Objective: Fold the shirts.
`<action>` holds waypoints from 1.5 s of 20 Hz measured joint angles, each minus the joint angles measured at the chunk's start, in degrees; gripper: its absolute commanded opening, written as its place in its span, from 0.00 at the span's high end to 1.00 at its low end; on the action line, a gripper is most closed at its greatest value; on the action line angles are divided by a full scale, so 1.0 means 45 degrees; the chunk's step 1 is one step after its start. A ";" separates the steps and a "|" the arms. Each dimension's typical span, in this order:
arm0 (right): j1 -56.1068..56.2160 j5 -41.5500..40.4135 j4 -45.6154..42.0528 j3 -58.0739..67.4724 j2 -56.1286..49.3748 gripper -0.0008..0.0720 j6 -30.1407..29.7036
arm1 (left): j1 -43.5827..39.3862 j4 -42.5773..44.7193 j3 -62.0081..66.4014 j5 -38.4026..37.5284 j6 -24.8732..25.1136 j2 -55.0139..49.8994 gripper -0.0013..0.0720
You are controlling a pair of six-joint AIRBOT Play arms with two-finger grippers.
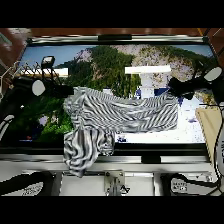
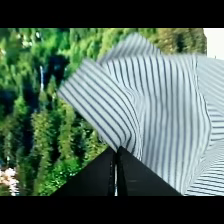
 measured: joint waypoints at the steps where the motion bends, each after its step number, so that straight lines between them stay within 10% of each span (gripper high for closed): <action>1: 0.0102 -0.0369 0.0175 -0.0024 -0.0282 0.56 0.0131 | 0.0000 -0.0194 -0.0010 0.0107 -0.0083 -0.0306 0.54; 2: 0.0175 -0.0612 0.0238 -0.0049 -0.0495 0.35 0.0175 | 0.0024 -0.0350 -0.0005 0.0112 -0.0146 -0.0525 0.38; 3: 0.0209 -0.0767 0.0389 -0.0039 -0.0617 0.34 0.0146 | 0.0107 -0.0539 0.0102 0.0107 -0.0189 -0.0675 0.22; 5: 0.0058 -0.0855 0.0680 0.0194 -0.0680 0.08 -0.0165 | 0.0588 -0.0617 0.0695 -0.0384 -0.0194 -0.0845 0.14; 14: -0.3492 0.4352 -0.0311 0.0913 0.0301 0.07 -0.2273 | 0.3735 -0.1889 0.0155 -0.4765 0.2735 0.0952 0.14; 28: -0.4843 0.5474 0.1472 -0.1137 0.0685 0.07 -0.3711 | 0.1860 -0.7121 -0.7509 0.1613 0.4886 0.2166 0.15; 30: -0.4741 0.5561 0.1428 -0.1156 0.0685 0.07 -0.3716 | 0.1753 -0.7383 -0.7563 0.2084 0.5037 0.2011 0.29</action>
